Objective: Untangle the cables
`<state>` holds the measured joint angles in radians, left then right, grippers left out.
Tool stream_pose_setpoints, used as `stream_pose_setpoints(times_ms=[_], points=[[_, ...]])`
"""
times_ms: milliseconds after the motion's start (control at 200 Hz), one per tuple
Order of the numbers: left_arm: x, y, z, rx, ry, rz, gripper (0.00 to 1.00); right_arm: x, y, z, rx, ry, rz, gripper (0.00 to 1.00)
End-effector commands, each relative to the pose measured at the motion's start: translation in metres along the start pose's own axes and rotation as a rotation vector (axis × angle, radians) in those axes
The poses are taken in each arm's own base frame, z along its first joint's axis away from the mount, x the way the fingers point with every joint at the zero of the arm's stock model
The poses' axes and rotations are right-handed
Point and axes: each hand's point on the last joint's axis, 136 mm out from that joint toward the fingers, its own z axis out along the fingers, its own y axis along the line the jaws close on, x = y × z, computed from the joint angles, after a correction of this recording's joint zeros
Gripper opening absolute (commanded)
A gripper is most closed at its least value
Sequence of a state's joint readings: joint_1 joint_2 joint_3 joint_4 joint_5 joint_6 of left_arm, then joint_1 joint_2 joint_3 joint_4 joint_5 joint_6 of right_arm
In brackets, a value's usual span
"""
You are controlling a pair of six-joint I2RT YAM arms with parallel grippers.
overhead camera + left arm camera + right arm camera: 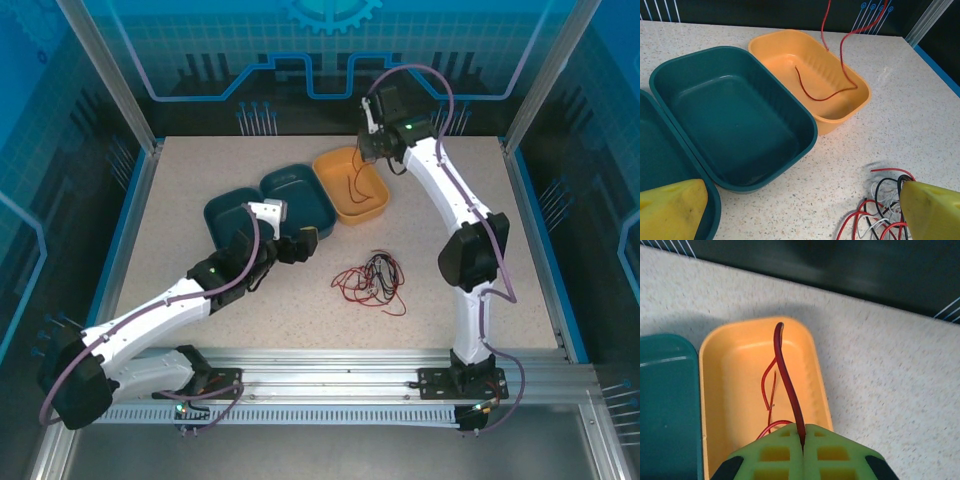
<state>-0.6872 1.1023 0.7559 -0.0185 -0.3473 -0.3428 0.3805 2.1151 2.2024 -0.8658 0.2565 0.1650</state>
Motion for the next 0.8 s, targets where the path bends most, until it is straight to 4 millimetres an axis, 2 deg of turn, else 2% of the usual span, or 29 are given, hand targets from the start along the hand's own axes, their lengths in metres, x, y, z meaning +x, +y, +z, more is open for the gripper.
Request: stream_pose_setpoints(times_ms=[0, 160, 300, 330, 340, 360, 680, 795], points=[[0.001, -0.001, 0.004, 0.018, -0.002, -0.032, 0.99, 0.031, 0.005, 0.022, -0.016, 0.124, 0.039, 0.0], [0.002, -0.001, 0.007, 0.031, 0.007, -0.057, 0.99, 0.045, 0.007, 0.045, 0.008, 0.187, 0.052, 0.0], [0.006, -0.001, 0.01, 0.044, 0.015, -0.08, 0.99, 0.05, 0.012, 0.064, 0.006, 0.212, 0.048, 0.0], [0.007, -0.001, 0.011, 0.047, 0.018, -0.086, 0.99, 0.046, 0.013, 0.063, 0.002, 0.202, 0.045, 0.0], [0.006, -0.002, 0.011, 0.048, 0.017, -0.088, 0.99, 0.052, 0.015, 0.071, 0.002, 0.218, 0.039, 0.0], [0.007, -0.002, 0.011, 0.05, 0.02, -0.09, 0.99, 0.054, 0.016, 0.077, -0.001, 0.226, 0.032, 0.0], [0.009, -0.003, 0.016, 0.058, 0.029, -0.093, 0.99, 0.053, 0.035, 0.114, -0.043, 0.189, -0.048, 0.0], [0.01, -0.002, 0.016, 0.058, 0.031, -0.098, 0.99, 0.058, 0.031, 0.128, -0.005, 0.195, -0.068, 0.0]])
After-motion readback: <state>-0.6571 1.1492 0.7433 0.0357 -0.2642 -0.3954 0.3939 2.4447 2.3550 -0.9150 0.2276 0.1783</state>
